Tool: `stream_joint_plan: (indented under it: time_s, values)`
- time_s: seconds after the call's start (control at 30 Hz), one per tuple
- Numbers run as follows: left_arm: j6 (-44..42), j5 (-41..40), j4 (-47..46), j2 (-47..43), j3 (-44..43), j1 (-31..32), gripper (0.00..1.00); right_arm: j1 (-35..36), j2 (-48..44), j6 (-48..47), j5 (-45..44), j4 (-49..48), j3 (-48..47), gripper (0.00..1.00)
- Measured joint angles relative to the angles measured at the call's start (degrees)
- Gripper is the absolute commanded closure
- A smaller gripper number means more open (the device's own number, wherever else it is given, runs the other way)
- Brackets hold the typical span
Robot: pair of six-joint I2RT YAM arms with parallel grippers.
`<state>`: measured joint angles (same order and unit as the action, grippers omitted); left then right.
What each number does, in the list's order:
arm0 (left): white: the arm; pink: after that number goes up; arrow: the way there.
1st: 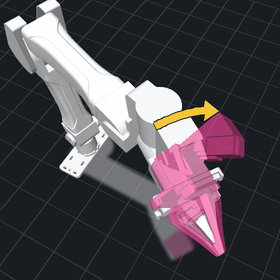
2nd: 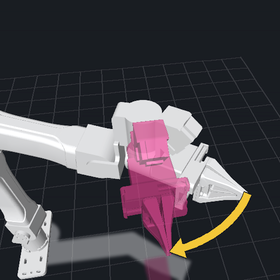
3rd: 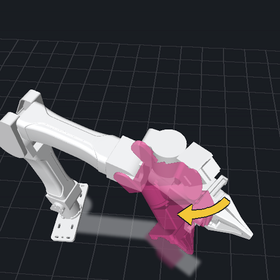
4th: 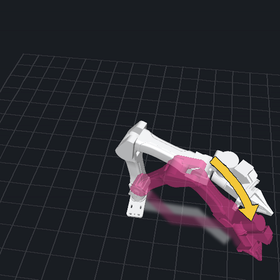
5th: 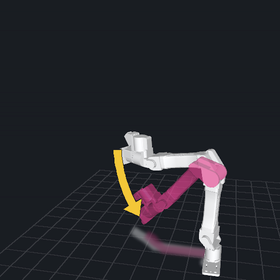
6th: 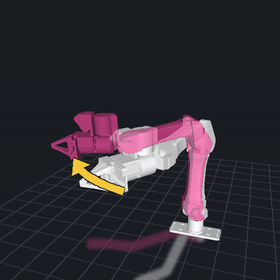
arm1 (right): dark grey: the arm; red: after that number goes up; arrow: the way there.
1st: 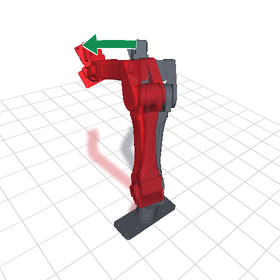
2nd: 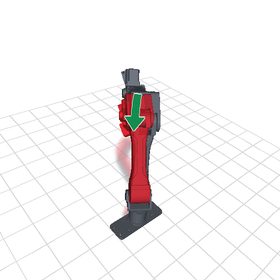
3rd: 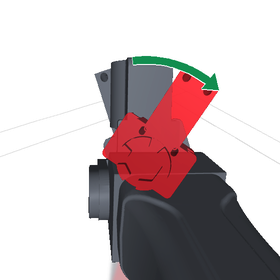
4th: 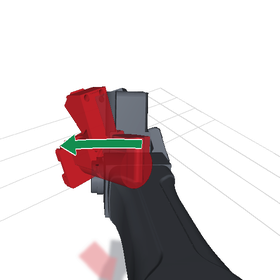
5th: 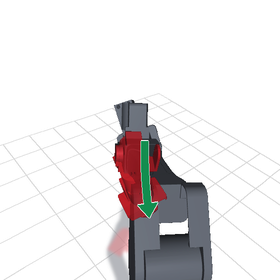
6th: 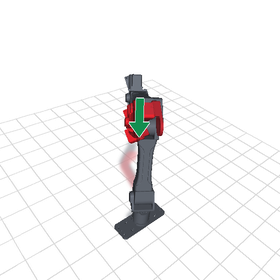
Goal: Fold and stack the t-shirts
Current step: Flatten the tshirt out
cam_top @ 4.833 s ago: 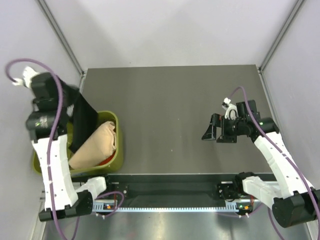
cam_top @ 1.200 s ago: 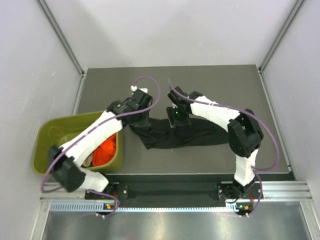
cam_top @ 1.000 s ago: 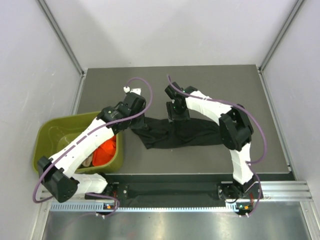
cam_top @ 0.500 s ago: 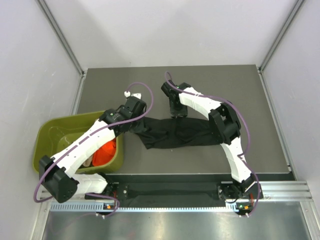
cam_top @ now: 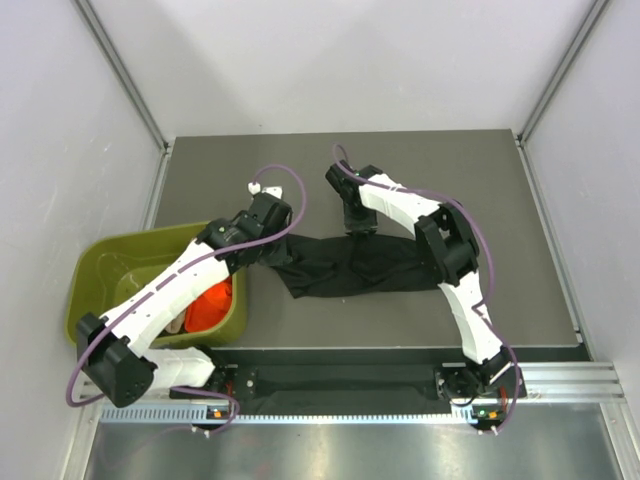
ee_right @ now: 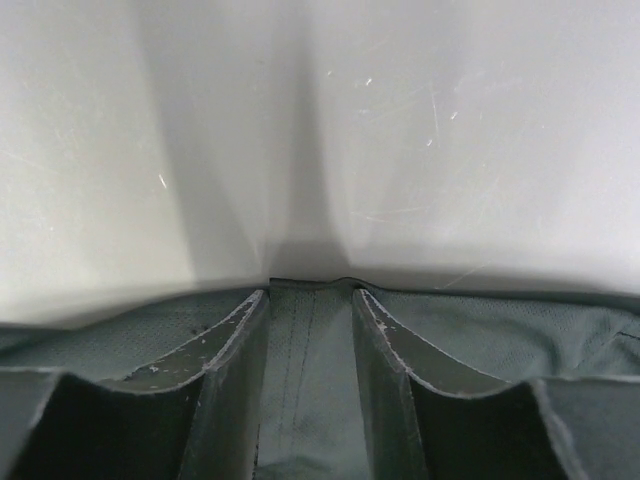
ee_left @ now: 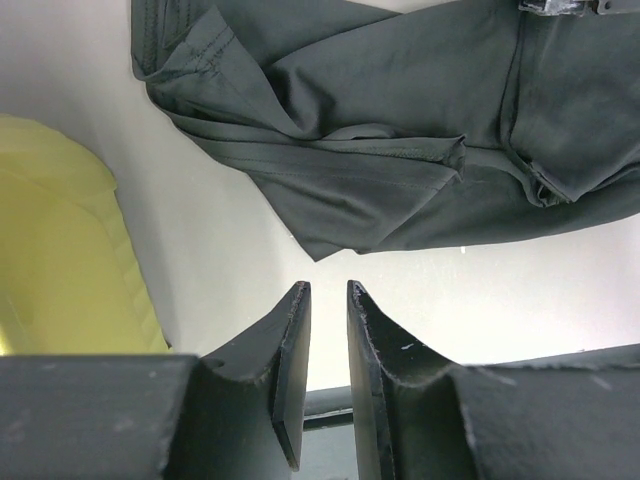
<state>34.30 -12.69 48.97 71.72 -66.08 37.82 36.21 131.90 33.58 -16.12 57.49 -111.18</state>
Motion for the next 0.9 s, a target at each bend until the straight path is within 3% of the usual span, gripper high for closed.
stream_joint_plan:
  time_s: [0.13, 0.2, 0.33, 0.5, 0.63, 0.9]
  values:
    - [-0.39, 0.02, 0.0, -0.33, 0.0, 0.0, 0.74, -0.33, 0.72, -0.09, 0.31, -0.07, -1.6, 0.59]
    - [-0.72, 0.22, 0.0, -0.35, 0.0, 0.0, 0.73, -0.5, 1.33, -0.07, 0.68, -0.31, -2.38, 0.63]
    - [-1.51, 1.46, -0.02, -0.33, 0.0, 0.0, 0.73, -0.94, 1.88, -0.07, 1.62, -0.5, -2.64, 0.93]
    - [-4.0, 5.66, -0.57, 0.81, 0.04, -0.09, 0.57, -1.62, 1.88, 0.07, 1.84, -0.22, -2.64, 0.99]
    - [-5.16, 8.59, -2.25, 6.08, -0.02, 0.22, 0.56, -2.78, -0.15, -0.04, 1.66, 0.5, -0.28, 1.0]
    - [-6.6, 8.63, -2.14, 26.14, -9.94, 6.38, 0.54, -12.35, -27.12, -2.03, 0.46, 3.26, 19.32, 1.0]
